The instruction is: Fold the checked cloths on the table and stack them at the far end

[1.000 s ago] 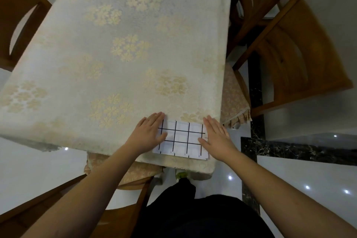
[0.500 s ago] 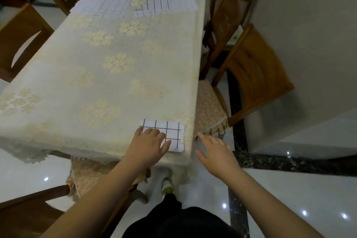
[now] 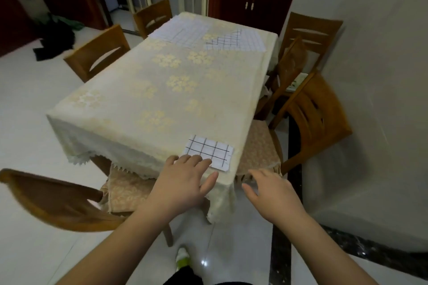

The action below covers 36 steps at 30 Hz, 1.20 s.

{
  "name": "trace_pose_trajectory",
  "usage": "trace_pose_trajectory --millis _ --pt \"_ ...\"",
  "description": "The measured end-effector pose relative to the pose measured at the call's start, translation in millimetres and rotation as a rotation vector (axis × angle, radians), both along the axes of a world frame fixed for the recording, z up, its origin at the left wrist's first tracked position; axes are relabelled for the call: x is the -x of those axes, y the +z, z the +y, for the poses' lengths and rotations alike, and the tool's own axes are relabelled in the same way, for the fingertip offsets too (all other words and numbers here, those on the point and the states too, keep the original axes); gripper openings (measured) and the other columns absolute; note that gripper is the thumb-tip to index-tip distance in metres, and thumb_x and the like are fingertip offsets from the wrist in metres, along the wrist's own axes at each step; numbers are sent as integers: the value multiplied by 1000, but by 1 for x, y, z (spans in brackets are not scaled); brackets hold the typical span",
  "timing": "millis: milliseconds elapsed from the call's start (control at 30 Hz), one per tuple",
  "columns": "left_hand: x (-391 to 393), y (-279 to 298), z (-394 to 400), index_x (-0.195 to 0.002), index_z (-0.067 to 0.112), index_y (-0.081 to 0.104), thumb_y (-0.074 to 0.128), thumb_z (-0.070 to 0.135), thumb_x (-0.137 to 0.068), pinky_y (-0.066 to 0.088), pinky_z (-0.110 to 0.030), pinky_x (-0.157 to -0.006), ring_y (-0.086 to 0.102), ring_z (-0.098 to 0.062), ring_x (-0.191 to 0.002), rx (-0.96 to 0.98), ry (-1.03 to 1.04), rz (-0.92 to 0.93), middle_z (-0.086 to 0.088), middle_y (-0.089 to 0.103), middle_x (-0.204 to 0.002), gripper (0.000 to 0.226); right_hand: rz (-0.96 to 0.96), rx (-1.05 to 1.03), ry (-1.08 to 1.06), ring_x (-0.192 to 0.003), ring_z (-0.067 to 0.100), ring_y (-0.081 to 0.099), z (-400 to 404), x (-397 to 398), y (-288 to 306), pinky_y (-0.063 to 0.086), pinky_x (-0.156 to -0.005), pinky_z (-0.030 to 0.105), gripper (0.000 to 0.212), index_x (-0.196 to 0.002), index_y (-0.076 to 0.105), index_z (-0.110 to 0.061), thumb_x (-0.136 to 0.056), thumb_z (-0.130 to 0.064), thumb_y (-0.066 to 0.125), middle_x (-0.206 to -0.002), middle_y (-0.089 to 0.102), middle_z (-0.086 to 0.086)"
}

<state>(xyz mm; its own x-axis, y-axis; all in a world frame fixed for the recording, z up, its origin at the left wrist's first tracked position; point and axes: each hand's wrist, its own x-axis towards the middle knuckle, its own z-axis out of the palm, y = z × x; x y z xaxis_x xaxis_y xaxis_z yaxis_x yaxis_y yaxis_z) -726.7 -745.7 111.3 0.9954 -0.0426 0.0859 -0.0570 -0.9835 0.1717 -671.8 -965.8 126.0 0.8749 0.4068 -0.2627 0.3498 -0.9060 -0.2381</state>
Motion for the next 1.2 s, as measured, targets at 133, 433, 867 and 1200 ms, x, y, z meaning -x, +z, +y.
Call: trace_pose_trajectory --millis 133,433,867,1200 --pt "36 13 26 -115 31 64 10 58 -95 41 -41 -92 65 -17 -103 -48 48 11 9 71 -108 64 -103 5 117 -130 10 39 35 32 14 25 -108 33 49 -144 36 -34 -99 -53 36 -140 46 -12" --pt "155 35 124 -119 32 64 19 61 -97 44 -41 -98 63 -14 -107 -7 231 -84 11 69 -112 57 -154 23 331 -132 12 41 159 98 22 24 -110 32 47 -140 43 -37 -97 -54 39 -139 49 -13" --pt "366 35 307 -113 24 67 31 57 -93 51 -42 -82 64 -22 -96 -100 738 -63 2 69 -105 52 -186 -68 682 -130 12 42 404 253 44 28 -111 32 43 -137 44 -34 -100 -51 32 -140 48 -12" --pt "395 22 385 -113 22 68 34 54 -93 51 -40 -80 65 -22 -99 -120 873 -41 0 69 -110 51 -151 -89 827 -135 14 40 501 277 34 28 -111 34 48 -143 42 -29 -99 -46 38 -145 46 -7"
